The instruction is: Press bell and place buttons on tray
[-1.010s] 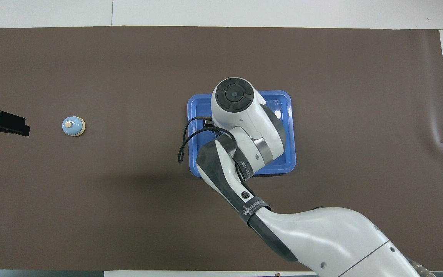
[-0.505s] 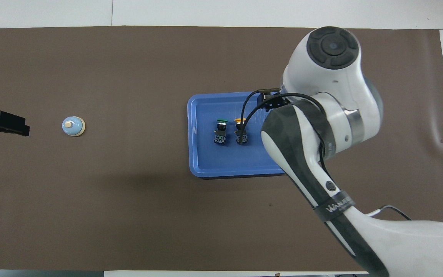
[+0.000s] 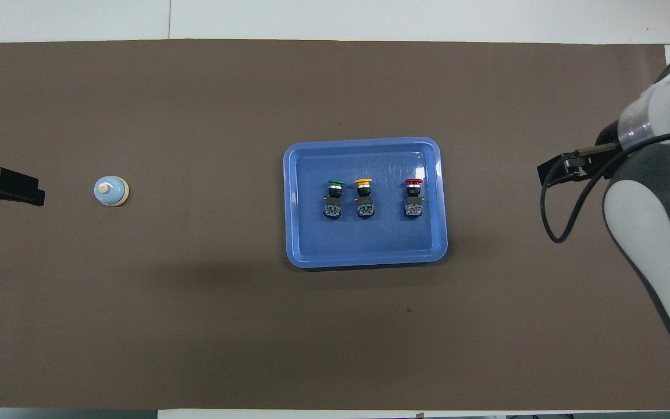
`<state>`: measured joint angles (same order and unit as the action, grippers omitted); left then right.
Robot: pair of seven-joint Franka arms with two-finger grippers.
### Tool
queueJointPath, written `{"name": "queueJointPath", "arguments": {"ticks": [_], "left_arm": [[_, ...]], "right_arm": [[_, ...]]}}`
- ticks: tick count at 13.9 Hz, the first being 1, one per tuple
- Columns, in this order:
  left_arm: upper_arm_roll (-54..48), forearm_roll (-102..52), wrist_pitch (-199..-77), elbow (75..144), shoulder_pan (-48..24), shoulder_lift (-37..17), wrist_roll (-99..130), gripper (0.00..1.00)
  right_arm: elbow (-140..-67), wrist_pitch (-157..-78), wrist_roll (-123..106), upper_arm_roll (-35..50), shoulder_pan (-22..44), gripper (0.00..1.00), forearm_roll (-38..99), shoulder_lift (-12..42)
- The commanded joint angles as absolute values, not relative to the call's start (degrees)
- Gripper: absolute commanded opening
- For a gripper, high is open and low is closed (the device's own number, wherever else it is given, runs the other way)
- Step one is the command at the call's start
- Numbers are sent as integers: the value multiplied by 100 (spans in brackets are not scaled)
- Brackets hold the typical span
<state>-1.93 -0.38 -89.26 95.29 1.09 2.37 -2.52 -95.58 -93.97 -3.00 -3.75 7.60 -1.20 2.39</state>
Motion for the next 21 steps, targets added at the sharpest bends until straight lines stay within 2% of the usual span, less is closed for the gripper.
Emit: {"name": "queueJointPath", "arguments": {"ticks": [1, 7, 13, 21], "left_arm": [[-185, -26, -8851, 9598, 105, 352, -202, 100], [-185, -26, -8851, 9598, 105, 352, -202, 100], [-185, -26, -8851, 9598, 105, 352, -202, 100], [-185, -26, -8851, 9598, 105, 352, -202, 100]], "right_arm": [[-9817, -9273, -589, -290, 396, 100, -167, -35], [-9782, -9343, -554, -290, 53, 100, -150, -9], [-9519, -9273, -580, -299, 18, 100, -132, 26], [-9519, -9185, -563, -299, 0, 100, -141, 0]]}}
